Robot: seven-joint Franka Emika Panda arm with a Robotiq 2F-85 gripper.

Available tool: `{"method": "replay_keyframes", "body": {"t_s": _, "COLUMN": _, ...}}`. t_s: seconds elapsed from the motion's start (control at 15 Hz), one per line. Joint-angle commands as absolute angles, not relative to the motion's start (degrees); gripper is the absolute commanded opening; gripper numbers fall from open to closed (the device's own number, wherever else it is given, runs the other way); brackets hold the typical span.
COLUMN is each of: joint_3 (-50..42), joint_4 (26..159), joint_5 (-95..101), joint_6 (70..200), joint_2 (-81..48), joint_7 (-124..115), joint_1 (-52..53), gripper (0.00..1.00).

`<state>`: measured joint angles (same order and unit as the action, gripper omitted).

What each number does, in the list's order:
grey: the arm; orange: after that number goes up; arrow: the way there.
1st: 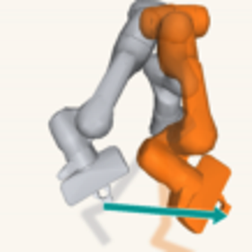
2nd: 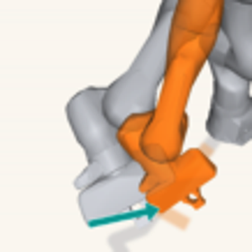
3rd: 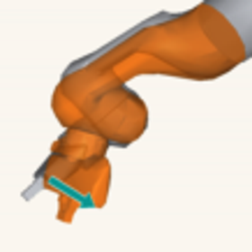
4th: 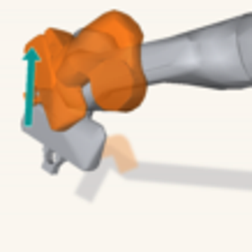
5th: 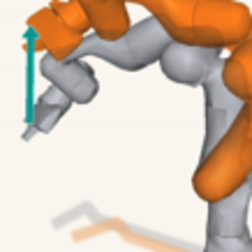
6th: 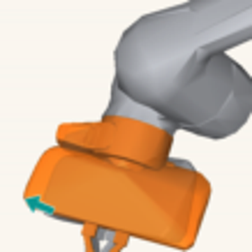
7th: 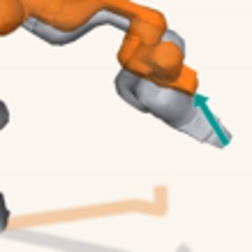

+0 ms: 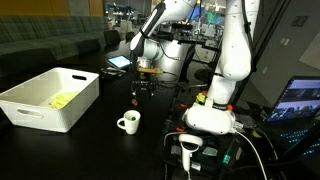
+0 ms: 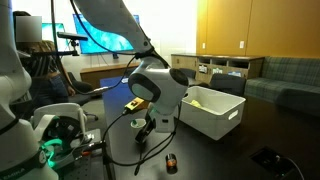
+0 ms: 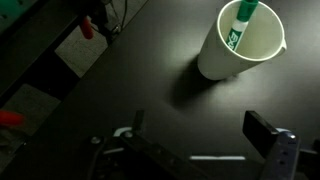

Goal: Put the towels into the basket and the marker and tape into the mug

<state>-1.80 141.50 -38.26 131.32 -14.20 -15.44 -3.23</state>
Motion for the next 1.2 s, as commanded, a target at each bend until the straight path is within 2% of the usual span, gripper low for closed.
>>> {"method": "replay_keyframes", "body": {"t_s": 0.0, "joint_3": -2.33, "joint_4": 141.03, "joint_5": -44.90, "joint_6": 132.72, "joint_2": -15.71, "joint_7": -18.44, "joint_1": -4.04, "gripper": 1.00}}
{"method": "replay_keyframes", "body": {"t_s": 0.53, "joint_3": -4.35, "joint_4": 139.82, "joint_5": -51.83, "joint_6": 137.01, "joint_2": -19.73, "joint_7": -33.38, "joint_1": -2.72, "gripper": 1.00}}
{"method": "replay_keyframes", "body": {"t_s": 1.13, "joint_3": -5.59, "joint_4": 137.49, "joint_5": -46.40, "joint_6": 144.43, "joint_2": -20.66, "joint_7": -59.33, "joint_1": 1.57, "gripper": 1.00}}
